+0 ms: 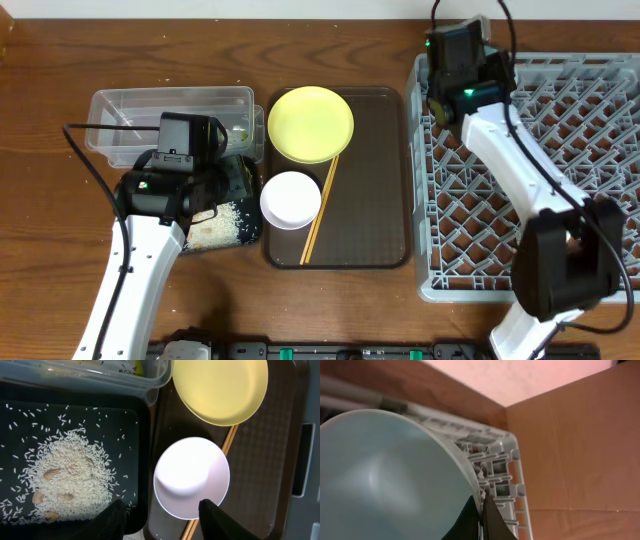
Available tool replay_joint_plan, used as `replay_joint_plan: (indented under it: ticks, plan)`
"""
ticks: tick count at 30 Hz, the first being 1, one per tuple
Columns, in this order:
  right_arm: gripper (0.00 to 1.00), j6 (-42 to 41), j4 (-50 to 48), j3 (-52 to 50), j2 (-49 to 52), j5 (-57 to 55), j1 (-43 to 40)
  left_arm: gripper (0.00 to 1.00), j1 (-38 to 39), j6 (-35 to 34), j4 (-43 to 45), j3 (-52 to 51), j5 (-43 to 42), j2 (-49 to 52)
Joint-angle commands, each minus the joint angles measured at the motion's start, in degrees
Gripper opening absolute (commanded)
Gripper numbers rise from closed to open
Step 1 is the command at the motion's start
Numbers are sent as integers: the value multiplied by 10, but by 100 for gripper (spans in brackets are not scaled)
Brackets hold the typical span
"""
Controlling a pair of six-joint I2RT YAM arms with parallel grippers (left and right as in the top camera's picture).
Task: Sort waste into correct bins and load items into the dishwasher rack
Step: 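Carry the light-blue bowl with the right gripper into the dish rack, then release the light-blue bowl in the rack's back row and lift the right gripper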
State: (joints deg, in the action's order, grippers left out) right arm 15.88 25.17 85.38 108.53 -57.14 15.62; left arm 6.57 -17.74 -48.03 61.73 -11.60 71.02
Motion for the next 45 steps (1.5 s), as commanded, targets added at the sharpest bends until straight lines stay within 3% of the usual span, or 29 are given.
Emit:
replay_joint_plan:
  ticks: [1,10,21,29,36,45]
  plan:
    - [1,-38,8,0,14,-22,13,50,-1,6,-2,4,7,2]
    - [1,-71,48,0,29,47,38,50,-1,6,-7,4,7,2]
    - [1,-141,108,0,29,51,65,50,-1,6,-12,4,7,2]
    - [1,-137,57,0,29,-46,57,50,-1,6,-12,4,7,2]
    - [1,-80,-26,0,29,-135,50,50,-1,6,-12,4,7,2]
    - [1,-81,-33,0,45,-124,45,50,-1,6,-12,4,7,2]
